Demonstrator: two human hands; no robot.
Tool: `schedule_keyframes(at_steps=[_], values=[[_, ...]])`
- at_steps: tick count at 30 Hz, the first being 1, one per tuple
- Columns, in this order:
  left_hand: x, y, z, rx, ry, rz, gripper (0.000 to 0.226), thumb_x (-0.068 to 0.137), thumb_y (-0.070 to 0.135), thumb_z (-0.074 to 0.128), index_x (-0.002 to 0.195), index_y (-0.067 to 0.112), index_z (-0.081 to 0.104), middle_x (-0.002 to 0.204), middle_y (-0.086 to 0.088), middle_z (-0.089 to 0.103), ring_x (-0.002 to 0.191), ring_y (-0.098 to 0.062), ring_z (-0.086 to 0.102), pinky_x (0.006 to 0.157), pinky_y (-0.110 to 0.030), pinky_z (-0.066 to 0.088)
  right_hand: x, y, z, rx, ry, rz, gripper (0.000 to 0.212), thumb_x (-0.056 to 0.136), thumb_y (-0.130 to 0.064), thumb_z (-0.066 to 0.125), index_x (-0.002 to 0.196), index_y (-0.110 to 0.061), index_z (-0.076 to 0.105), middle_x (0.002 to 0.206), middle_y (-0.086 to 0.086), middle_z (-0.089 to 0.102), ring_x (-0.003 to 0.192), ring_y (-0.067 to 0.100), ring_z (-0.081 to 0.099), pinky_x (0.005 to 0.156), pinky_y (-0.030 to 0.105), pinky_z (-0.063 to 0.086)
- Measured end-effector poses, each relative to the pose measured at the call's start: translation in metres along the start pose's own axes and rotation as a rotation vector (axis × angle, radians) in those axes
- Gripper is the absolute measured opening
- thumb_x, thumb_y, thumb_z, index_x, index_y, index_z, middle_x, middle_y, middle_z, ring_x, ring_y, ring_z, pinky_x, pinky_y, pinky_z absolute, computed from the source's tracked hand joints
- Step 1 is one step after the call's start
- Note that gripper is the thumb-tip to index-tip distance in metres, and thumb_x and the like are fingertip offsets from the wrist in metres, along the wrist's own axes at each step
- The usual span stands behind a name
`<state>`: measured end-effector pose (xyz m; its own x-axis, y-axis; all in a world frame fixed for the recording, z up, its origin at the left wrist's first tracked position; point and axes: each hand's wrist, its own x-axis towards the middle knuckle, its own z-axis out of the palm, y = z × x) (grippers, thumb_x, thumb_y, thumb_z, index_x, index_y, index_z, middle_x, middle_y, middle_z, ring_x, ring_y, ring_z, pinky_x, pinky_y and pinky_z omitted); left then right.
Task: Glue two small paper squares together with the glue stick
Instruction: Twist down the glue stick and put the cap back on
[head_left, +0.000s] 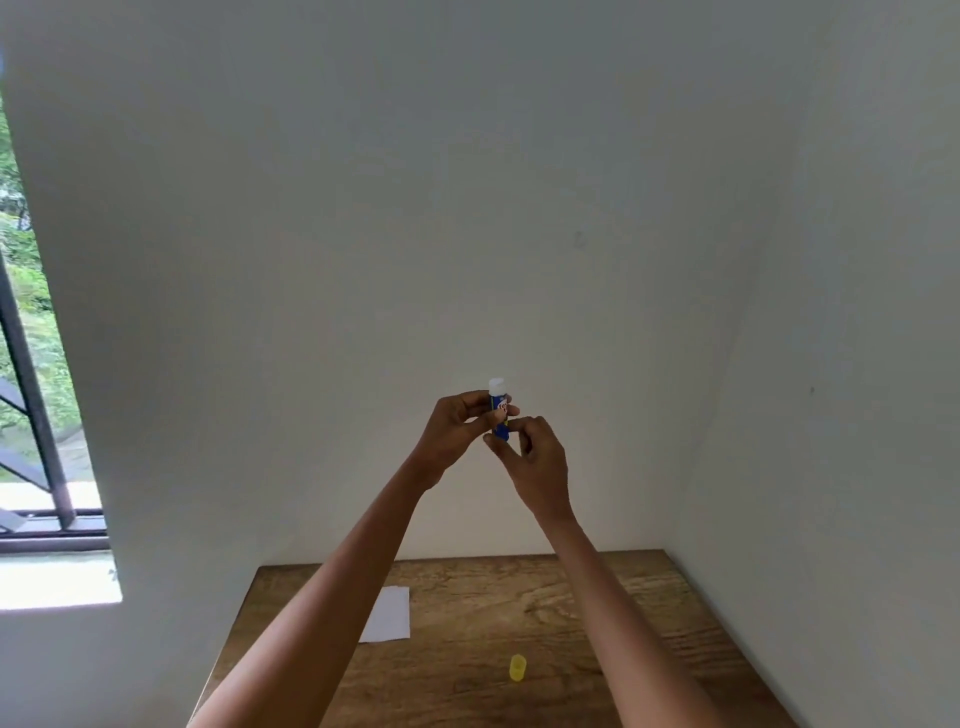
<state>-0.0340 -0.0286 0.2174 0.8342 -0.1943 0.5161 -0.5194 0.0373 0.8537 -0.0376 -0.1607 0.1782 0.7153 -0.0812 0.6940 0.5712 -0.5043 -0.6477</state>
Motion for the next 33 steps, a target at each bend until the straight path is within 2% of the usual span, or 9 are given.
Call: schedule_keyframes(at_steps=[3, 6, 9, 13, 16, 21, 23, 29, 33], values=[[-0.001, 0.004, 0.004, 0.012, -0.003, 0.006, 0.019, 0.088, 0.008, 0.060, 0.103, 0.018, 0.066, 0.095, 0.002, 0.071, 0.086, 0.000, 0.068, 0.077, -0.011, 0.049, -0.001, 0.000, 0.001, -0.012, 0.032, 0.028, 0.031, 0.076, -0.037, 0.072, 0.083, -0.014, 0.053, 0.069, -0.011, 0.041, 0.055, 0.008, 0.036, 0.051, 0.013, 0.033], [0.000, 0.004, 0.002, 0.029, 0.004, 0.011, 0.021, 0.088, 0.008, 0.060, 0.105, 0.018, 0.065, 0.096, 0.002, 0.070, 0.086, 0.004, 0.067, 0.078, -0.011, 0.049, 0.000, -0.004, 0.000, 0.118, -0.181, 0.107, 0.024, 0.086, -0.035, 0.060, 0.097, -0.016, 0.051, 0.085, -0.001, 0.048, 0.070, 0.011, 0.046, 0.064, 0.022, 0.043], [0.001, 0.001, -0.004, 0.005, -0.032, -0.003, 0.018, 0.089, 0.013, 0.058, 0.104, 0.019, 0.066, 0.095, 0.006, 0.073, 0.095, -0.006, 0.068, 0.083, -0.016, 0.051, 0.000, -0.008, -0.005, 0.247, -0.368, 0.192, 0.021, 0.096, -0.029, 0.047, 0.098, -0.009, 0.055, 0.084, -0.002, 0.043, 0.076, 0.014, 0.047, 0.073, 0.033, 0.045], [-0.001, -0.002, -0.005, -0.022, -0.030, -0.007, 0.018, 0.090, 0.013, 0.057, 0.104, 0.018, 0.066, 0.091, 0.011, 0.074, 0.097, -0.010, 0.068, 0.084, -0.017, 0.051, 0.001, -0.003, -0.005, 0.002, -0.129, 0.076, 0.023, 0.084, -0.036, 0.065, 0.085, -0.013, 0.066, 0.066, -0.008, 0.042, 0.058, 0.007, 0.041, 0.057, 0.023, 0.034], [0.000, -0.003, -0.001, -0.006, -0.025, -0.008, 0.017, 0.089, 0.013, 0.058, 0.103, 0.020, 0.065, 0.088, 0.014, 0.074, 0.093, -0.006, 0.069, 0.080, -0.013, 0.049, -0.001, -0.005, 0.000, -0.080, -0.024, 0.098, 0.032, 0.074, -0.042, 0.073, 0.078, -0.015, 0.058, 0.062, -0.013, 0.040, 0.054, 0.006, 0.037, 0.052, 0.016, 0.028], [0.000, -0.005, -0.005, 0.026, -0.012, -0.015, 0.020, 0.089, 0.012, 0.059, 0.107, 0.017, 0.065, 0.099, -0.001, 0.071, 0.093, -0.003, 0.068, 0.080, -0.014, 0.049, 0.003, -0.006, -0.007, 0.180, -0.359, 0.185, 0.021, 0.090, -0.033, 0.056, 0.106, -0.020, 0.055, 0.082, 0.003, 0.050, 0.070, 0.012, 0.045, 0.063, 0.025, 0.041], [0.000, -0.006, -0.008, 0.021, -0.038, -0.017, 0.021, 0.089, 0.011, 0.058, 0.110, 0.012, 0.064, 0.103, -0.006, 0.071, 0.097, -0.008, 0.067, 0.082, -0.016, 0.050, 0.003, -0.006, -0.011, 0.208, -0.426, 0.200, 0.022, 0.096, -0.028, 0.047, 0.106, -0.012, 0.058, 0.088, 0.005, 0.049, 0.073, 0.012, 0.049, 0.066, 0.026, 0.044], [-0.003, -0.007, -0.007, -0.026, -0.043, -0.016, 0.021, 0.089, 0.011, 0.058, 0.109, 0.012, 0.065, 0.095, 0.006, 0.074, 0.099, -0.015, 0.068, 0.084, -0.018, 0.051, 0.003, 0.000, -0.008, 0.144, -0.177, 0.125, 0.012, 0.081, -0.028, 0.069, 0.083, -0.018, 0.063, 0.062, -0.006, 0.040, 0.056, 0.008, 0.035, 0.056, 0.019, 0.029], [-0.004, -0.006, -0.006, 0.038, -0.061, -0.015, 0.021, 0.087, 0.012, 0.060, 0.106, 0.017, 0.066, 0.096, 0.007, 0.073, 0.098, -0.012, 0.068, 0.090, -0.022, 0.051, -0.006, 0.000, -0.005, 0.168, -0.132, 0.137, 0.021, 0.079, -0.033, 0.071, 0.088, -0.019, 0.059, 0.067, -0.008, 0.041, 0.059, 0.007, 0.035, 0.055, 0.018, 0.032]])
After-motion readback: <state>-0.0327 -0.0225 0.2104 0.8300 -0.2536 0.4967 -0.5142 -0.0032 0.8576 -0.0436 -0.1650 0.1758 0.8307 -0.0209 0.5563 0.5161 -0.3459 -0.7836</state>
